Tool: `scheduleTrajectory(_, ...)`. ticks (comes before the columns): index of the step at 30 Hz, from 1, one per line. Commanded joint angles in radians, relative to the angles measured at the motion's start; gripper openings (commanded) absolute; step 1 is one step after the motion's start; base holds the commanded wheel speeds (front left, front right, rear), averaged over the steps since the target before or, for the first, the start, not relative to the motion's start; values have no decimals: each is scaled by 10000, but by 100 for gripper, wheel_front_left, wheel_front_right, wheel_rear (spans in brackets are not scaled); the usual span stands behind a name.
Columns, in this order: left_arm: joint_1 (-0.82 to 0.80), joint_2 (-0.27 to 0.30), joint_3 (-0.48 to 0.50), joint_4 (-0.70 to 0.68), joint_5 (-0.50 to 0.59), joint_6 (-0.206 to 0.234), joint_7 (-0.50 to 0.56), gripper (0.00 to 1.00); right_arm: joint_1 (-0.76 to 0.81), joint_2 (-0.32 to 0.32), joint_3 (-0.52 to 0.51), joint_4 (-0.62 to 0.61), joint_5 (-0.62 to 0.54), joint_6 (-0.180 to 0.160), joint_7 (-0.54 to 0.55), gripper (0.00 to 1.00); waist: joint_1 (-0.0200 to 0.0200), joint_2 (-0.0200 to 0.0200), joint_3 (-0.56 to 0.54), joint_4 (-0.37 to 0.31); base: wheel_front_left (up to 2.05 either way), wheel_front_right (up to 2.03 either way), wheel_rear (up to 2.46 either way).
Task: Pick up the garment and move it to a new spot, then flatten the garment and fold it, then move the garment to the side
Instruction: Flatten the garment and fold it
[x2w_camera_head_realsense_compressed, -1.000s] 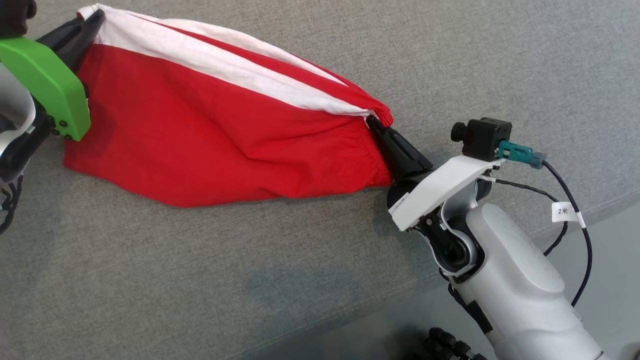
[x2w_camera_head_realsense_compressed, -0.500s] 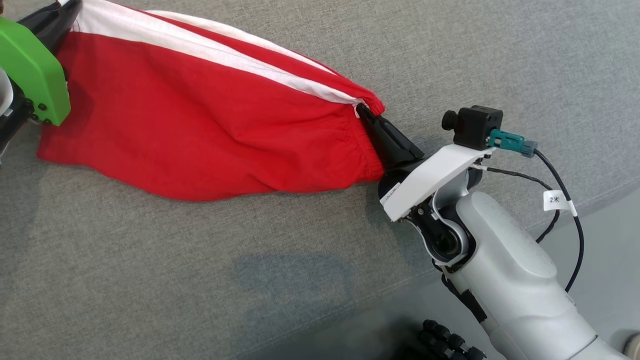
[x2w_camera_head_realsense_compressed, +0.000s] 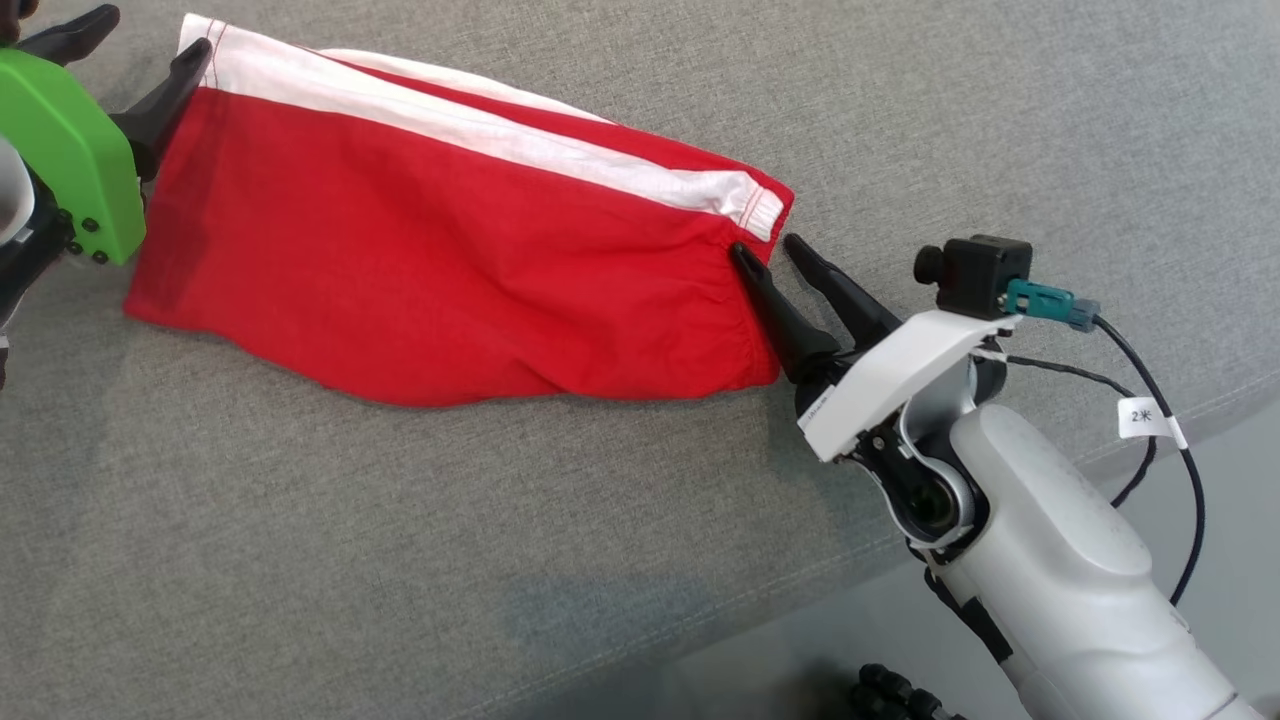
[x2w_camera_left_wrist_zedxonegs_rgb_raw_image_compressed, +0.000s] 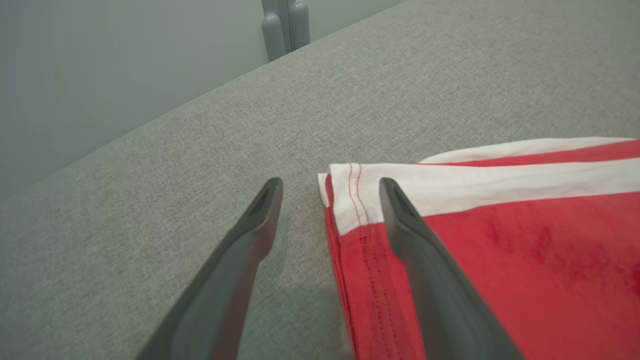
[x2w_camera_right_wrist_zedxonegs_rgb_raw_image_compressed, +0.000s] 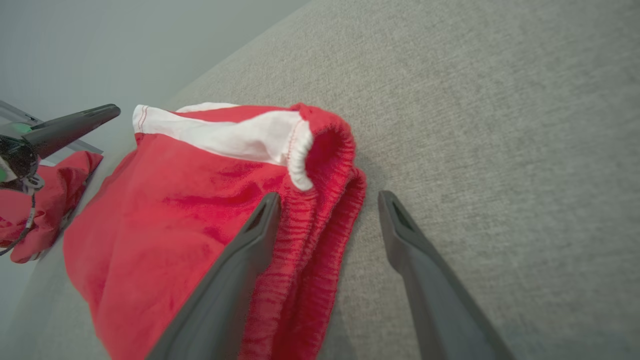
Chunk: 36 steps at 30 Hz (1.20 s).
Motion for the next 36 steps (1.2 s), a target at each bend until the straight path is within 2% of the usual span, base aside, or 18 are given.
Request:
scheduleTrajectory(1, 67, 99, -36, 17, -151, -18, -5, 100, 193, -95, -94, -107, -82, -10, 37, 100, -1, 0, -158, 35, 0, 0, 0)
scheduleTrajectory(9, 965, 301, -61, -78, -812, -18, -444, 100, 1327, -384, -1021, -1033, -547, -7, 378, 100, -1, 0, -827, 203, 0, 0, 0)
scheduleTrajectory(13, 1632, 280, -32, -52, -1108, 57, -796, 100, 2083, -451, -1795, -1639, -955, -7, 500, 100, -1, 0, -1261, 340, 0, 0, 0)
scheduleTrajectory(18, 2509, 30, -5, 85, -1630, 172, -1112, 100, 2888, -204, -2708, -2624, -1443, -7, 813, 100, -1, 0, -1736, 455, 0, 0, 0)
scheduleTrajectory(23, 2930, -76, 6, 322, -1972, 318, -1018, 100, 3319, 123, -3143, -3659, -1869, -7, 1277, 100, -1, 0, -1774, 413, 0, 0, 0)
scheduleTrajectory(30, 3156, -681, 227, 706, -2200, 689, -1583, 100, 3698, 471, -3381, -4678, -2130, -7, 1581, 100, -1, 0, -1590, 464, 0, 0, 0)
scheduleTrajectory(36, 3360, -1317, 220, 1081, -2143, 877, -2128, 100, 3904, 609, -3510, -5021, -2248, -7, 1697, 100, -1, 0, -1588, 610, 0, 0, 0)
